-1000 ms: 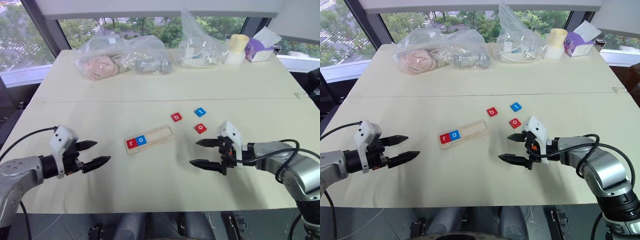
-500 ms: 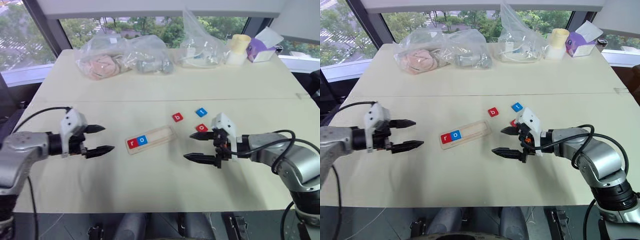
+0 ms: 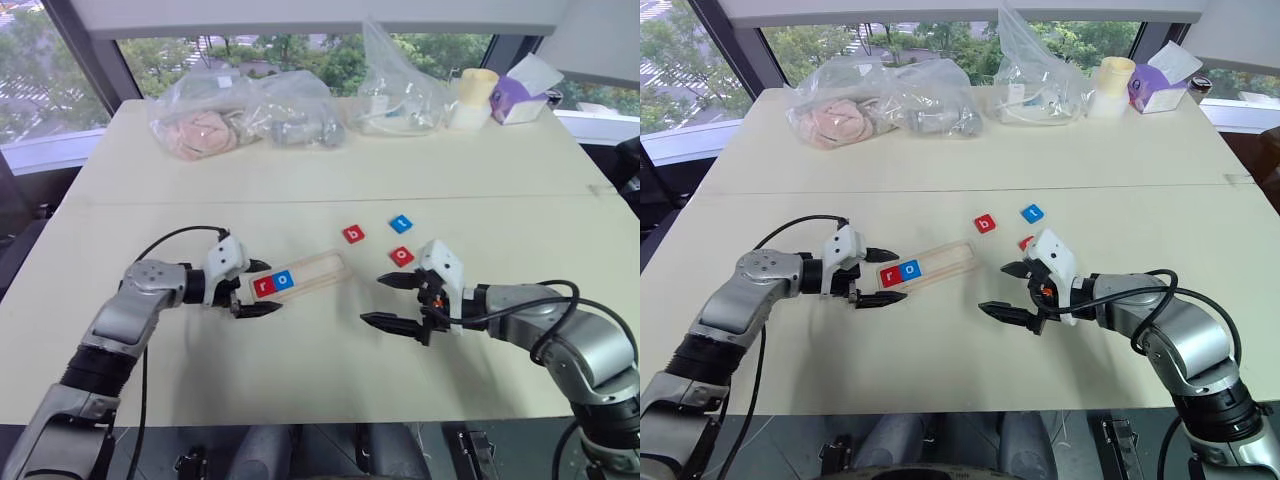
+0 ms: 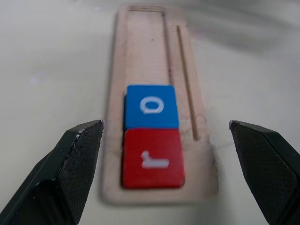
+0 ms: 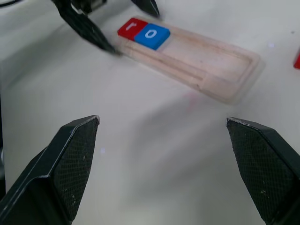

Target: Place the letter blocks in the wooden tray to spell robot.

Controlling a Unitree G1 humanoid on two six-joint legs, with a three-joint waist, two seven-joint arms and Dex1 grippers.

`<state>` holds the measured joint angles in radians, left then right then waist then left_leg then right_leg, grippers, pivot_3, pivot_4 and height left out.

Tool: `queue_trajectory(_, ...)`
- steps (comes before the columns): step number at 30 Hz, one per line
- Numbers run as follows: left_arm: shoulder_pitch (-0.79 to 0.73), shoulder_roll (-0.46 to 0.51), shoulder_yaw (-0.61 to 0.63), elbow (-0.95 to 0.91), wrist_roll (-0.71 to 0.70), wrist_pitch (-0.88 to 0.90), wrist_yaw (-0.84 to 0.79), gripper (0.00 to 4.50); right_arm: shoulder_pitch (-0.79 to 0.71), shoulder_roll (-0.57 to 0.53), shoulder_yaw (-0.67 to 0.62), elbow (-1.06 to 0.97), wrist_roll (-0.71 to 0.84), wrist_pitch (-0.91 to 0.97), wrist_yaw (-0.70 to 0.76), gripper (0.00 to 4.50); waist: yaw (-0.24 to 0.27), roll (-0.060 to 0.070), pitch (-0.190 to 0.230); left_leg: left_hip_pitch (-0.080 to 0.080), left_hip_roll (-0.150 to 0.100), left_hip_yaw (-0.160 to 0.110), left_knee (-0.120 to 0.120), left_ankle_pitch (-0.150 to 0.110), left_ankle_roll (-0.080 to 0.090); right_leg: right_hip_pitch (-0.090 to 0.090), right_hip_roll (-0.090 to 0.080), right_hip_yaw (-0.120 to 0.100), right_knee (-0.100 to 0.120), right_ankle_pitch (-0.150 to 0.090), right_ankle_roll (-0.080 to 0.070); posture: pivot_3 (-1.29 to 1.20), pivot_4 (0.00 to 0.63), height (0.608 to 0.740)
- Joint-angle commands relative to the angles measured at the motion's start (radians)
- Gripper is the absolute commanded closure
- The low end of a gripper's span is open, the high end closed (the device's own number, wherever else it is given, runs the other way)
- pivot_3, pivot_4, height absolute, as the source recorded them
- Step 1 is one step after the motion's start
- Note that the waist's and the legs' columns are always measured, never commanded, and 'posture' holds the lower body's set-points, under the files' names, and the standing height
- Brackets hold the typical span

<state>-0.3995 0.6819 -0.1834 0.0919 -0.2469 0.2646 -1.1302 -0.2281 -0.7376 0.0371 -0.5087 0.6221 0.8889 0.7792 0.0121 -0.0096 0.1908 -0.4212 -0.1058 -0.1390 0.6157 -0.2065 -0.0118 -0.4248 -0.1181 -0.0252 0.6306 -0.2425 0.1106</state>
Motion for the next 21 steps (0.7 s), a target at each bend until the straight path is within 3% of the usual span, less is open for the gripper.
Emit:
queue_trajectory(1, 0.015, -0.019, -0.02, 0.004, 0.009, 0.007, -0.011, 0.0, 0.013, 0.006, -0.005, -0.033, 0.004, -0.014, -0.009, 0.07, 0.001, 0.0, 0.0, 0.0, 0.0, 0.0, 0.0, 0.0, 0.0, 0.0, 0.0, 0.0, 0.0, 0.0, 0.0, 0.0, 0.15, 0.74)
queue_trajectory(6, 0.018, -0.024, -0.036, 0.043, 0.049, 0.028, 0.002, 0.0, 0.004, 0.009, -0.01, -0.028, 0.002, -0.011, -0.017, 0.07, 0.001, 0.001, -0.001, 0.003, 0.0, 0.0, 0.001, 0.0, 0.0, 0.004, 0.0, 0.0, 0.0, 0.0, 0.001, 0.0, 0.15, 0.74)
queue_trajectory(9, 0.031, -0.009, -0.045, 0.06, 0.073, 0.007, -0.003, 0.79, 0.003, 0.004, -0.014, -0.023, 0.001, -0.014, -0.015, 0.0, 0.001, 0.001, -0.001, 0.009, 0.0, 0.0, 0.0, 0.0, 0.0, 0.01, 0.0, 0.0, 0.0, 0.0, 0.001, 0.0, 0.15, 0.74)
queue_trajectory(14, 0.035, -0.004, -0.049, 0.077, 0.097, -0.032, -0.004, 2.9, 0.0, -0.003, -0.018, -0.012, -0.006, -0.02, -0.011, 0.0, -0.003, 0.003, -0.002, 0.014, 0.0, 0.0, -0.001, 0.0, 0.0, 0.014, 0.0, 0.0, -0.001, -0.001, 0.0, 0.0, 0.15, 0.74)
queue_trajectory(21, -0.008, -0.007, -0.059, 0.11, 0.1, -0.094, -0.054, 2.9, -0.005, 0.0, -0.016, -0.001, -0.013, -0.026, -0.014, 0.0, 0.0, 0.003, -0.002, 0.014, 0.0, 0.0, -0.001, 0.0, 0.0, 0.014, 0.0, 0.0, -0.001, -0.001, 0.001, 0.0, 0.15, 0.74)
